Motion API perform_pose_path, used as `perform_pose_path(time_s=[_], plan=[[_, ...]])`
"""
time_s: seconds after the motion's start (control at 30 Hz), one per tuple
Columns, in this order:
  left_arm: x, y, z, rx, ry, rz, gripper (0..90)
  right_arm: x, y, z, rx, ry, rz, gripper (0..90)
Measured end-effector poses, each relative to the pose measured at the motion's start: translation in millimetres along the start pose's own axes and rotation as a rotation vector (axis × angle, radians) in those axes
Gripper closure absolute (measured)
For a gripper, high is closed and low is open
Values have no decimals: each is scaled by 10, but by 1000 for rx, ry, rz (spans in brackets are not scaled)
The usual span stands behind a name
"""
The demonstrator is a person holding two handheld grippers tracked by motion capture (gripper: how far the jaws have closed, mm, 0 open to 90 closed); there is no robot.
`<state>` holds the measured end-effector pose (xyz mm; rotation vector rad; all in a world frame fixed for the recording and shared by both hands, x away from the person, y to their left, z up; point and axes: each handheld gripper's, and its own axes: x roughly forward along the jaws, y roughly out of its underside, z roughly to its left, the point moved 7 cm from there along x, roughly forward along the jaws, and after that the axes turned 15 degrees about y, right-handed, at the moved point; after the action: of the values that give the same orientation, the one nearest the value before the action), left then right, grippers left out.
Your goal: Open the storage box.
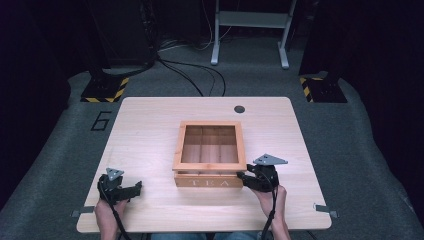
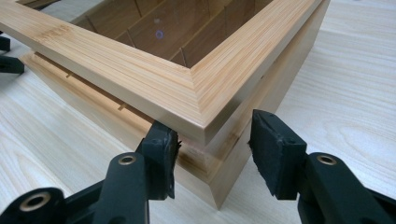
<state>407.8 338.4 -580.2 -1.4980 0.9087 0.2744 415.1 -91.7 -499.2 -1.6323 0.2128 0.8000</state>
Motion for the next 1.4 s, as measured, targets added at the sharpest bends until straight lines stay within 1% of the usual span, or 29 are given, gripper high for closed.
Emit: perform_pose_path(time_s=[0.03, 0.13, 0.2, 0.4, 0.43, 0.5, 0.57, 0.6, 0.63, 0.7, 0.77, 0.8, 0.83, 0.93, 0.97, 1.03, 1.1, 1.17, 1.2, 1.27, 1.33, 1.37, 1.4], plan=[[0, 0, 0, 0, 0, 0, 33, 1, 8, -4, -1, 3, 5, 506], [0, 0, 0, 0, 0, 0, 33, 16, 42, -12, -2, -8, 17, 497], [0, 0, 0, 0, 0, 0, 33, 14, 49, -22, 2, -13, 14, 495], [0, 0, 0, 0, 0, 0, 33, -9, 59, -30, -7, -20, 31, 495], [0, 0, 0, 0, 0, 0, 33, -13, 67, -38, -14, -22, 35, 494], [0, 0, 0, 0, 0, 0, 33, -32, 90, -43, -14, -23, 53, 493], [0, 0, 0, 0, 0, 0, 33, -43, 112, -58, -31, -27, 61, 490], [0, 0, 0, 0, 0, 0, 33, -55, 132, -52, -26, -26, 76, 489], [0, 0, 0, 0, 0, 0, 33, -59, 156, -46, -30, -30, 88, 487], [0, 0, -1, 0, 0, 0, 33, -87, 184, -45, -29, -40, 88, 486], [0, 0, -1, 0, 0, -1, 33, -130, 186, -72, -33, -27, 95, 458], [0, 0, 0, 0, 0, 0, 33, -149, 182, -87, -38, -23, 90, 430], [0, 0, 0, 0, 0, 0, 33, -170, 184, -102, -34, -17, 91, 404], [0, 0, 0, 0, 0, 0, 33, -229, 216, -181, -30, 6, 86, 354], [0, 0, 0, 0, 0, 0, 33, -250, 238, -235, -26, 23, 81, 326], [0, 0, 0, 0, 0, 0, 33, -286, 278, -315, -8, 37, 75, 295], [0, 0, 0, 0, 0, 0, 33, -322, 338, -424, 9, 57, 68, 255], [0, 0, 0, 0, 0, 0, 33, -342, 421, -538, 24, 77, 68, 227], [0, 0, 0, 0, 0, 0, 33, -345, 474, -591, 34, 91, 79, 210], [1, 0, 0, 0, 0, 0, 33, -340, 578, -704, 59, 128, 78, 181], [0, 0, 0, 0, 0, 0, 33, -317, 698, -836, 73, 144, 96, 169], [0, 0, 0, 0, 0, 0, 33, -302, 749, -902, 87, 157, 94, 168], [0, 0, 0, 0, 0, 0, 33, -284, 804, -974, 103, 172, 105, 158]])
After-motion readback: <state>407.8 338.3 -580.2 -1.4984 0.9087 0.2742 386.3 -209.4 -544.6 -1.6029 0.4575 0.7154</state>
